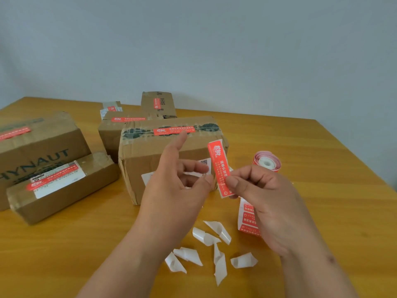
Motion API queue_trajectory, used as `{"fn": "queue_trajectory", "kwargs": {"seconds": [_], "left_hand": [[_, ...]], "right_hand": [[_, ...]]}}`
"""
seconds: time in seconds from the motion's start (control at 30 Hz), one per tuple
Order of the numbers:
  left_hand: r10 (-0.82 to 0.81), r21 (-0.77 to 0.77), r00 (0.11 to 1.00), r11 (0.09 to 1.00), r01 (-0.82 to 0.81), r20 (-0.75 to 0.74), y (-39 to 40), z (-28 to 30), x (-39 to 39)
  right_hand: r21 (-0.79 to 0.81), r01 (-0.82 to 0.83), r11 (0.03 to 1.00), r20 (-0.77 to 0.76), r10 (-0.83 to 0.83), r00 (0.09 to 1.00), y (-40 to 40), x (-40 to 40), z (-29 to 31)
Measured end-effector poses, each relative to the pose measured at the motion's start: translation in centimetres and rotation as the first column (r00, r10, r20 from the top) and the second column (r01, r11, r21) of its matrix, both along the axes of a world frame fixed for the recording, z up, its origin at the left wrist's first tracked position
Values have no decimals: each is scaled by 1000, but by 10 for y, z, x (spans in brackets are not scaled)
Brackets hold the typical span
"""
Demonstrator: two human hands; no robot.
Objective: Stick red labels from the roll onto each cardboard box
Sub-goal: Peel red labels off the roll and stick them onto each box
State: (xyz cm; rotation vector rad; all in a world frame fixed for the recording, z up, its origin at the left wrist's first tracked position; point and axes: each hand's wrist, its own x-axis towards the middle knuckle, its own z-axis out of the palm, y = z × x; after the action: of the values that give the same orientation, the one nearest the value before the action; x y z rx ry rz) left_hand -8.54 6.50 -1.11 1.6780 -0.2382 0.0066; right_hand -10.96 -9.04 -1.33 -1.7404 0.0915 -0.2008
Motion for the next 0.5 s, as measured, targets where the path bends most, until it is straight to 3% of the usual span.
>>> {"fn": "queue_trajectory", "kwargs": {"seconds": [0.2, 0.5], "left_hand": [[-193, -104, 968, 979, 178, -162, 2, 0, -3], [-200, -156, 962, 973, 172, -186, 6, 0, -5]], "right_hand": [[159, 29, 987, 4, -30, 1000, 1, 0, 0], [37, 36, 999, 40, -37, 999, 7, -3, -1]]}}
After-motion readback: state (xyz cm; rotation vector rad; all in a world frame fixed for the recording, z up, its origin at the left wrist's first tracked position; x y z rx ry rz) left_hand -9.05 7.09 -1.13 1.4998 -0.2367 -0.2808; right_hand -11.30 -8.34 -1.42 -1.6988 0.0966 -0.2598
